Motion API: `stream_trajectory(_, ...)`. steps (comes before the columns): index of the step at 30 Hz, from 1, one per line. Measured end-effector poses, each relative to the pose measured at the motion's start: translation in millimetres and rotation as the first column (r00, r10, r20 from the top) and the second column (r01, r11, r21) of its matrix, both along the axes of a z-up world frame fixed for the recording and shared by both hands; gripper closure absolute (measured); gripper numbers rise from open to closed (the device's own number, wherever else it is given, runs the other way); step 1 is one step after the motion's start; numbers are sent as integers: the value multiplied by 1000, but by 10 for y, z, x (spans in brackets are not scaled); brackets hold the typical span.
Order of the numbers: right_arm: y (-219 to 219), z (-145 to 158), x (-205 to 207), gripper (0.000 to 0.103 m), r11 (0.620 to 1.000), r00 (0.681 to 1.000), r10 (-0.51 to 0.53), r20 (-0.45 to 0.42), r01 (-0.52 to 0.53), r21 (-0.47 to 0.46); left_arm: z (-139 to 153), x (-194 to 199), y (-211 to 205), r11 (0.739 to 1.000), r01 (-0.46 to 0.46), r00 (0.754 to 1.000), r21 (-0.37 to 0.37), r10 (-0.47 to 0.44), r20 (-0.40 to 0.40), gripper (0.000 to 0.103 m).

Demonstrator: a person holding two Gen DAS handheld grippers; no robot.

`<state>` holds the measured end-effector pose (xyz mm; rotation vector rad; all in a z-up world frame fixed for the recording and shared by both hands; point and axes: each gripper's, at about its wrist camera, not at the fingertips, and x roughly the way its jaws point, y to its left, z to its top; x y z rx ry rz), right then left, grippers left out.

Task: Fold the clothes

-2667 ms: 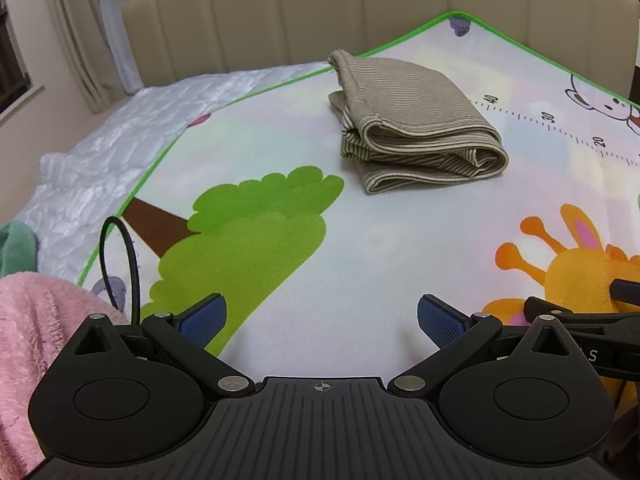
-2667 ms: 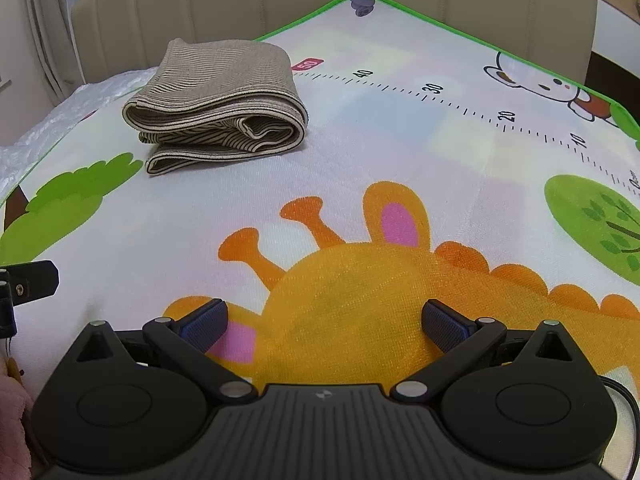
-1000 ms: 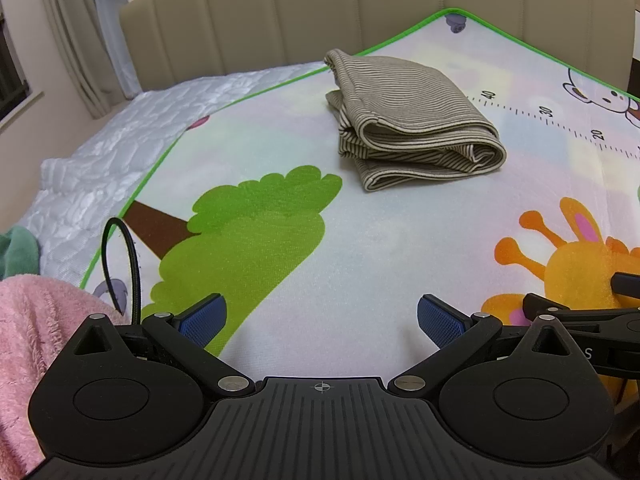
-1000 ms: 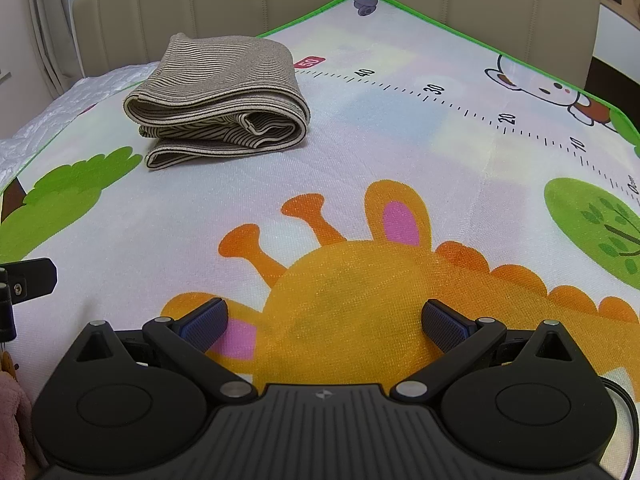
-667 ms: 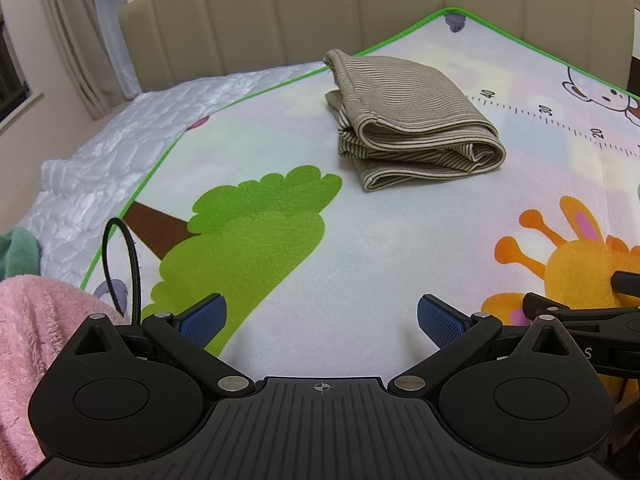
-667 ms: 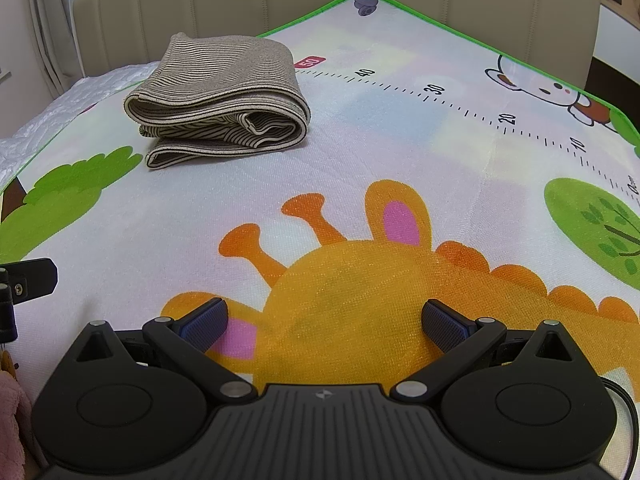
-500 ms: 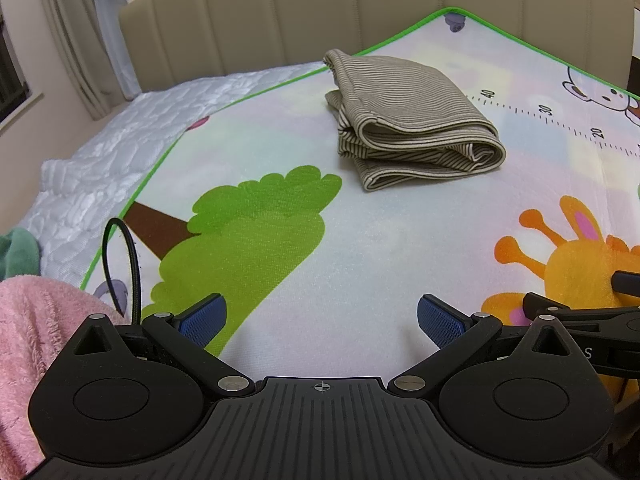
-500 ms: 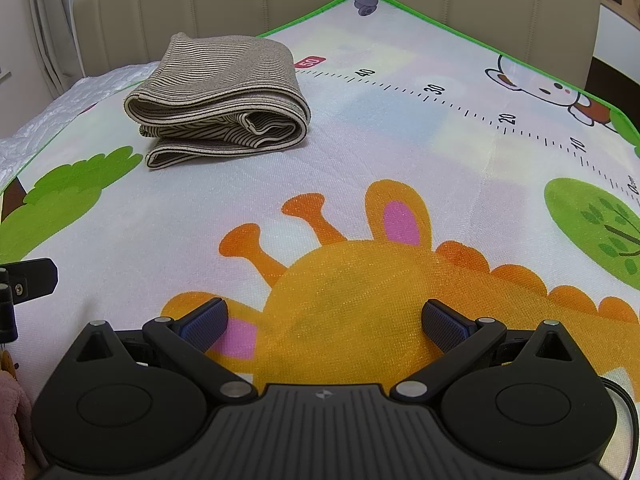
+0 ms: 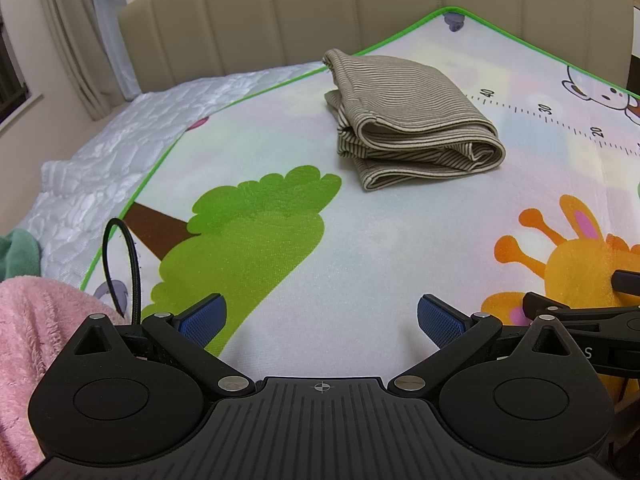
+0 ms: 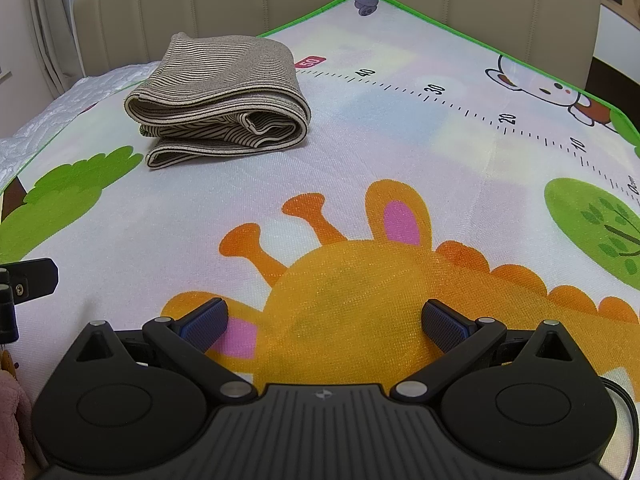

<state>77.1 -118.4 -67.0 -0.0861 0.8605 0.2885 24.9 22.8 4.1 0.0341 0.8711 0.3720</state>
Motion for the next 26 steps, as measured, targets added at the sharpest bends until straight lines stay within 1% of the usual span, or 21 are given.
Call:
stream_trajectory(17,18,-1,-7,0,1000,1000,-3,0,3,0,10,-12,-4,1000,6,1000,1,-6,7,0)
stream_trajectory(23,38,18,-34,0,1000,1000,7,-1,-7,-5,48,-46,-4,1000,15,999,-5,-15,45,0)
stream_trajectory(26,88,98,-152,0,999,999,43,3,-43,11,74,-59,2,1000,20,998,-18,-19,56,0)
